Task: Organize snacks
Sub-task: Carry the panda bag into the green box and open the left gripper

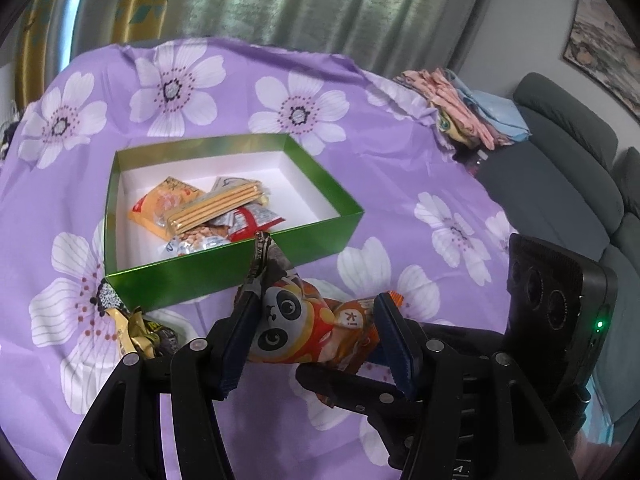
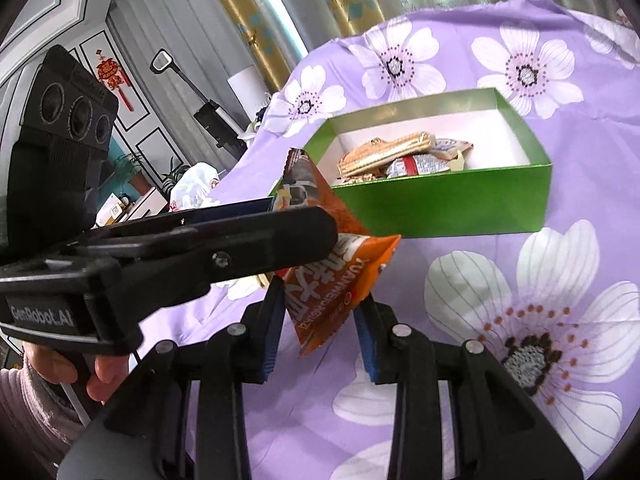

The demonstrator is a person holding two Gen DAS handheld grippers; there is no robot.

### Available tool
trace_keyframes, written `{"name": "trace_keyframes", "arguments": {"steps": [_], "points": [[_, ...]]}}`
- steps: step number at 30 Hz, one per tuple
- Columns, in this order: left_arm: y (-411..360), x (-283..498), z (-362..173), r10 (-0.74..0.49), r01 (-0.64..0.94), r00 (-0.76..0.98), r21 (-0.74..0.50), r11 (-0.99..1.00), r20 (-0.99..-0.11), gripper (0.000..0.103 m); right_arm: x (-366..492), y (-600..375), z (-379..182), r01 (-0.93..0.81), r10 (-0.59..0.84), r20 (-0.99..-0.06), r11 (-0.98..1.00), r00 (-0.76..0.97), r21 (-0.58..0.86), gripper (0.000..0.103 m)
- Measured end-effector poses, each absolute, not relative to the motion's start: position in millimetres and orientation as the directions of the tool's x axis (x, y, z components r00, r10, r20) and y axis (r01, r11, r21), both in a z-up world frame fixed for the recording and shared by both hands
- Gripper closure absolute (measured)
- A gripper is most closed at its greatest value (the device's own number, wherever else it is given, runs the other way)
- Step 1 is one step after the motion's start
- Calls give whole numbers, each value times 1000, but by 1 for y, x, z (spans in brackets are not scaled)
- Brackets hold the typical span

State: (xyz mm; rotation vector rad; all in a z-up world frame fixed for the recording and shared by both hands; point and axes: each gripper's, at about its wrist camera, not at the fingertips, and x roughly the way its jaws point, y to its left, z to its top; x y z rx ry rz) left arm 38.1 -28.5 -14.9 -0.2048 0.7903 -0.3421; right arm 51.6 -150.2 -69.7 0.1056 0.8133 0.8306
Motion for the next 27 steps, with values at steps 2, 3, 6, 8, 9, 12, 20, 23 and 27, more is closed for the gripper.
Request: {"name": "trace_keyframes", "arguments": {"steps": [2, 3, 6, 8, 9, 12, 20, 23, 27], "points": [[-32, 34, -11, -371, 225, 657, -299, 927, -656, 43, 47, -152, -65, -622, 689, -599, 690, 409, 369, 69], [-34, 31, -9, -371, 227, 661, -297, 927, -653, 43, 46, -154, -63, -626, 687, -598, 691, 412, 363, 69], [-39, 23, -4, -364, 232, 671, -283, 931, -646, 43, 41, -157, -58, -631, 688, -591, 690, 421, 354, 69], [-41, 20, 0, -358, 235, 677, -273, 933, -643, 43, 38, -160, -55, -636, 689, -585, 689, 427, 346, 69], [-42, 19, 2, -356, 236, 681, -268, 934, -640, 43, 37, -161, -53, -639, 690, -582, 689, 431, 343, 69], [-45, 16, 8, -351, 238, 692, -259, 936, -631, 43, 35, -163, -49, -644, 695, -569, 685, 439, 340, 69], [-46, 20, 22, -339, 242, 719, -238, 940, -607, 43, 37, -164, -35, -659, 702, -544, 680, 460, 321, 69], [-43, 26, 26, -338, 241, 728, -239, 941, -597, 43, 44, -163, -31, -663, 707, -534, 677, 464, 320, 69], [-39, 36, 28, -334, 238, 734, -237, 942, -591, 43, 56, -160, -29, -668, 706, -529, 677, 470, 310, 69]]}}
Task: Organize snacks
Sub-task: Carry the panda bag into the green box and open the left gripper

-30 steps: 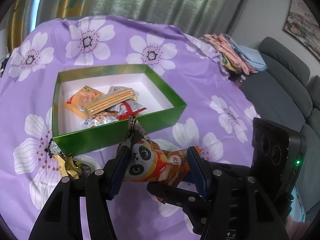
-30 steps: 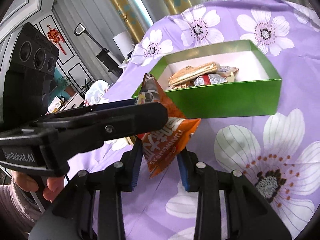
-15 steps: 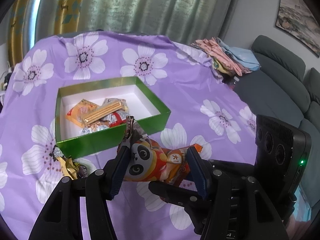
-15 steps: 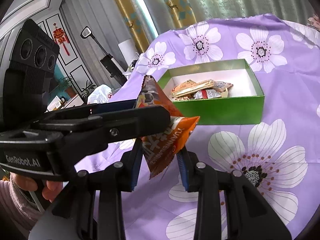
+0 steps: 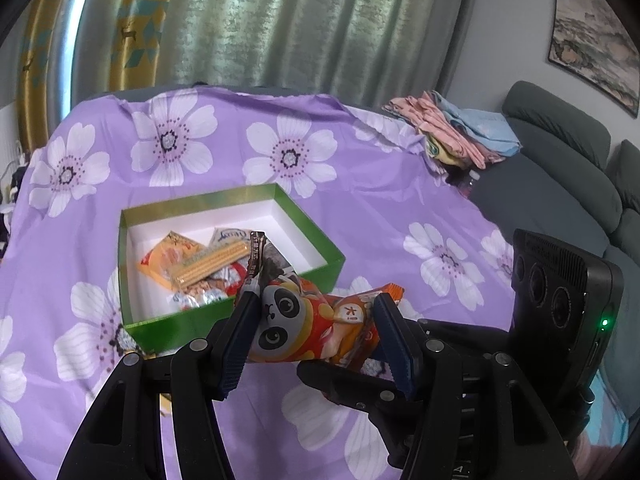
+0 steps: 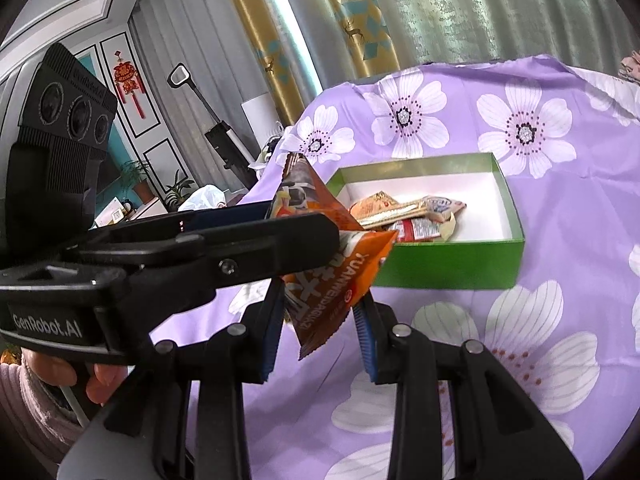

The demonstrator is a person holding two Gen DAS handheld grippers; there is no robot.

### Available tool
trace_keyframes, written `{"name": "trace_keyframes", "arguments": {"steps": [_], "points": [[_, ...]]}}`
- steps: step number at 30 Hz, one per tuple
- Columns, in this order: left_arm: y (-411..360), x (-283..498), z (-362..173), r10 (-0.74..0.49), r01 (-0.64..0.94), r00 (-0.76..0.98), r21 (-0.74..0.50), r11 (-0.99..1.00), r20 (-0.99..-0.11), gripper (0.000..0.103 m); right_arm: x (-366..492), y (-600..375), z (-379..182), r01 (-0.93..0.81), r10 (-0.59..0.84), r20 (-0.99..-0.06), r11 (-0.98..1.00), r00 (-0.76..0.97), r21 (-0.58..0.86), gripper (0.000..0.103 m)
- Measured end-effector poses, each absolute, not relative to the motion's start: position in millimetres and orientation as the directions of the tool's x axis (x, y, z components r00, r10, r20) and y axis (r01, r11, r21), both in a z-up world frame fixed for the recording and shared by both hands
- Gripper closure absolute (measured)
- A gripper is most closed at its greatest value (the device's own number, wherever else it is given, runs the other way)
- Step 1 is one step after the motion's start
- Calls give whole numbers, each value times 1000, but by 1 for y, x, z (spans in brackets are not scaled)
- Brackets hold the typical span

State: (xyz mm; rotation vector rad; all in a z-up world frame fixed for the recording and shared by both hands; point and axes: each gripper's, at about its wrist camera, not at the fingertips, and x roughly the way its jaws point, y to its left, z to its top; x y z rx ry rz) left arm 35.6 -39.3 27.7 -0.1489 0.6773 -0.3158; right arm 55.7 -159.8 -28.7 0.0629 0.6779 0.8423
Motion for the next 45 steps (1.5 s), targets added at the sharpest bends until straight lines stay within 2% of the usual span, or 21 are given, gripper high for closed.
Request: {"name": "trace_keyframes", "arguments": {"steps": [15, 45], "points": [[-19, 86, 19, -329, 218, 736, -252, 943, -592, 43, 104, -146, -26, -656, 694, -522, 693, 496, 298, 69], [2, 155, -23, -301, 154, 701, -275, 949, -647, 43, 177, -111, -61, -620, 623, -631, 736, 462, 273, 68]]}}
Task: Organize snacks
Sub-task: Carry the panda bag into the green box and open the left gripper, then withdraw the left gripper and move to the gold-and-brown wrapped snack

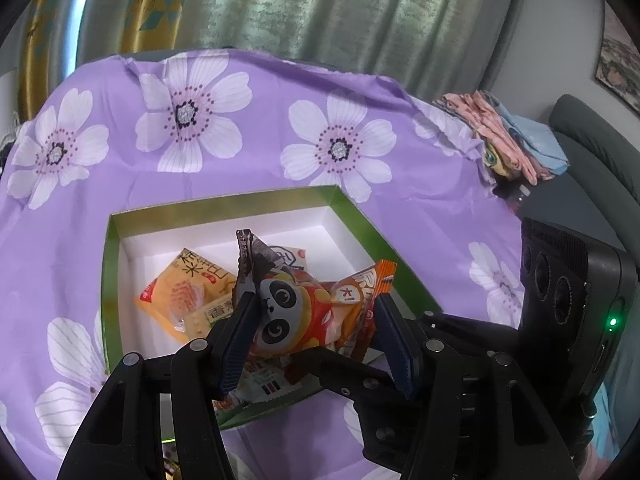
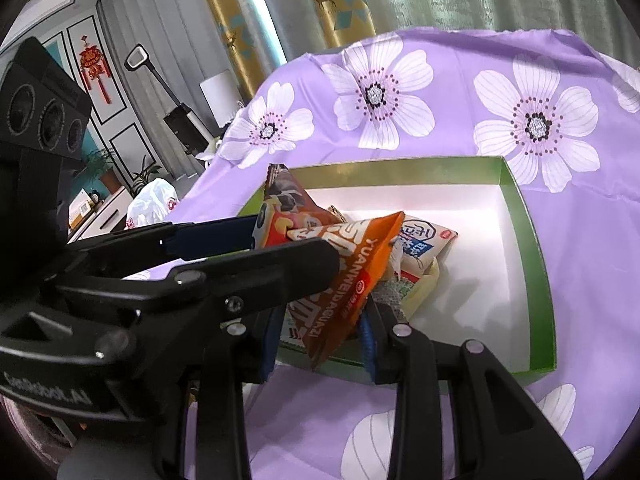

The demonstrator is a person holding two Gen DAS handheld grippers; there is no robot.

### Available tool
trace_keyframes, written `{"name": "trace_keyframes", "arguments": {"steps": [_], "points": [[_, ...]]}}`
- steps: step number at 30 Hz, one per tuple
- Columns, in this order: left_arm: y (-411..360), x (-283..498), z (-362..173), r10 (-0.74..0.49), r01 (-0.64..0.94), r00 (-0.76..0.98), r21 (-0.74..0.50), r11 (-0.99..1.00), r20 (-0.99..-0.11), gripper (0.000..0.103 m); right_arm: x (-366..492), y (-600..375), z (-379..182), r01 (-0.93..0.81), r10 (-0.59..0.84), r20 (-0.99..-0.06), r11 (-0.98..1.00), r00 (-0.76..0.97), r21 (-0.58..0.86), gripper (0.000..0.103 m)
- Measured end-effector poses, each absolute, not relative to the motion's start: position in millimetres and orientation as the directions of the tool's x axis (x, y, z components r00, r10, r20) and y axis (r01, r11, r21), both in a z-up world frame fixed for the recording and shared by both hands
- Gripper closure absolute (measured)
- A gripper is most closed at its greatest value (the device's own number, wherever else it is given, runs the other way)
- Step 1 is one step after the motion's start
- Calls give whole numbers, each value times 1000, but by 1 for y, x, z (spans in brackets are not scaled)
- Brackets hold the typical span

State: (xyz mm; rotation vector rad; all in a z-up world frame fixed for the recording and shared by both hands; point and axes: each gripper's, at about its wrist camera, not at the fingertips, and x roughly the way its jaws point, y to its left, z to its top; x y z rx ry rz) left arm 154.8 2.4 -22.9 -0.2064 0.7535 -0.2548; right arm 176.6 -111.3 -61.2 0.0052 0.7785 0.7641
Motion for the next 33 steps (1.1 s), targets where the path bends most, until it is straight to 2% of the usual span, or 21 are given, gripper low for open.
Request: {"name": "trace_keyframes", "arguments": {"steps": [13, 16, 18, 19, 21, 25, 27, 33], "points": [[7, 170, -36, -276, 111, 684, -277, 954, -675, 43, 188, -98, -70, -606, 572, -679, 761, 460, 230, 66], [11, 174, -41, -279, 95, 671, -294, 951, -687, 43, 190, -96, -72, -599, 555, -687, 772, 469, 215, 62], [13, 175, -42, -266, 77, 667, -290, 954, -696, 29, 192, -97, -71, -589, 549, -683, 780, 482, 212, 54], [14, 174, -41, -261, 71, 670, -290, 954, -695, 26, 193, -99, -70, -575, 539, -681, 791, 496, 207, 51], [17, 171, -38, -257, 66, 680, -292, 954, -686, 23, 194, -101, -69, -562, 531, -675, 802, 512, 204, 43], [22, 162, -29, -226, 42, 699, -277, 960, -679, 21, 191, -111, -64, -539, 513, -668, 820, 539, 194, 38], [24, 157, -25, -216, 32, 707, -274, 961, -674, 8, 187, -118, -61, -528, 513, -662, 825, 547, 203, 32], [25, 132, -8, -189, 20, 738, -259, 966, -648, 6, 161, -134, -50, -521, 518, -636, 828, 571, 207, 20]]}}
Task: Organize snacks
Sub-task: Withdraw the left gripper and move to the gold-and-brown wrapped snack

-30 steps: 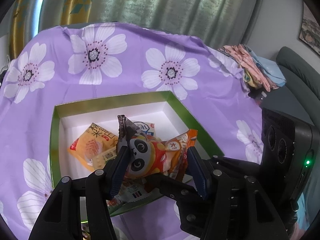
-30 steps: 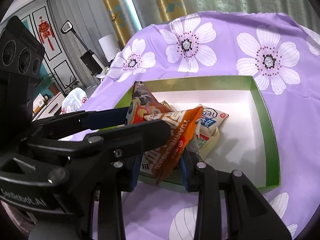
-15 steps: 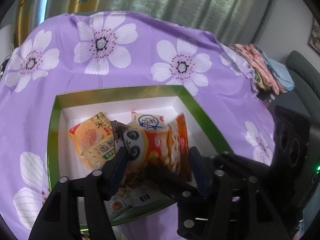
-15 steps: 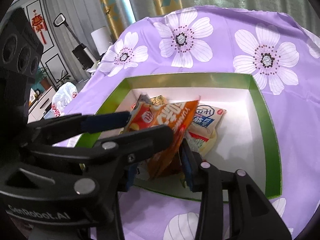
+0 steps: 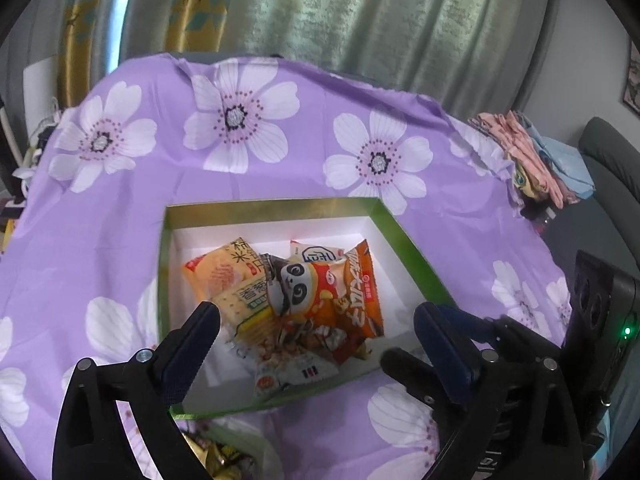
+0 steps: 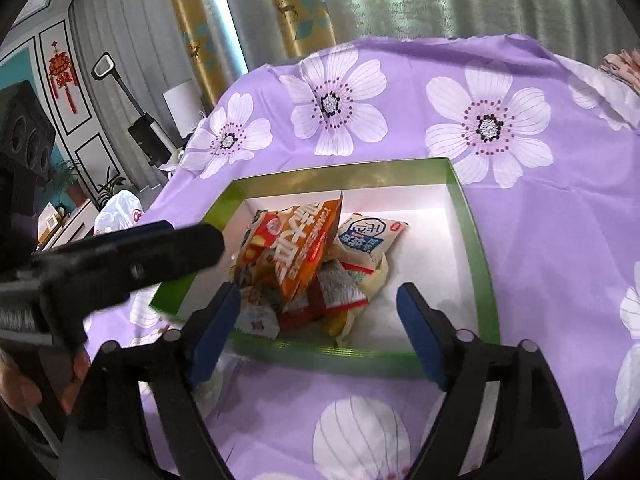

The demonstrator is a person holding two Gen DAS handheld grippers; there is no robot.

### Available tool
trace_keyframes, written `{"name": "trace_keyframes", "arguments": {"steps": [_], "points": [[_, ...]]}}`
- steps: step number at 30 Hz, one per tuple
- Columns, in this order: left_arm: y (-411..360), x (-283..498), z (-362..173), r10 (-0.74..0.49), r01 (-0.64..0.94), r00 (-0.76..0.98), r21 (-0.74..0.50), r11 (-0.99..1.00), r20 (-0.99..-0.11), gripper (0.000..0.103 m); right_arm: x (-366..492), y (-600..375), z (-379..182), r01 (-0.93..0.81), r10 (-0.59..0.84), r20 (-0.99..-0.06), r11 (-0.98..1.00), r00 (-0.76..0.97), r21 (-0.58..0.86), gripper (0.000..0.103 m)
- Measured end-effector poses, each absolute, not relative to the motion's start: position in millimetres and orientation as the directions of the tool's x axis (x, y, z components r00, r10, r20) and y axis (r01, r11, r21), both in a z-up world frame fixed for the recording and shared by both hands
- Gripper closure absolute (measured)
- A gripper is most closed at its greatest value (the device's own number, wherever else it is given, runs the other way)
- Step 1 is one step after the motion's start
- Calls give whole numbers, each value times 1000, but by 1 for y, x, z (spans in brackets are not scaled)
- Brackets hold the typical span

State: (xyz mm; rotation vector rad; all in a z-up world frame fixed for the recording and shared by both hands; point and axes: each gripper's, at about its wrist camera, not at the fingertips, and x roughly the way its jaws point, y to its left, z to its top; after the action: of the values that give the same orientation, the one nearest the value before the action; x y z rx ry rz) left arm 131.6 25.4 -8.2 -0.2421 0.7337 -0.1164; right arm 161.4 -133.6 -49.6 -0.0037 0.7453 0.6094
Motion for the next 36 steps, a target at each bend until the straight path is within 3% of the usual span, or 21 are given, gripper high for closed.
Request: {"name": "trace_keyframes", "arguments": {"steps": [19, 36], "points": [[0, 28, 18, -119, 27, 789, -160, 987, -603, 5, 59, -150, -22, -587, 572, -605, 783, 554, 204, 18], [13, -19, 0, -97, -30, 768, -188, 982, -633, 5, 18, -141, -26, -629, 580, -632, 755, 514, 182, 18]]}}
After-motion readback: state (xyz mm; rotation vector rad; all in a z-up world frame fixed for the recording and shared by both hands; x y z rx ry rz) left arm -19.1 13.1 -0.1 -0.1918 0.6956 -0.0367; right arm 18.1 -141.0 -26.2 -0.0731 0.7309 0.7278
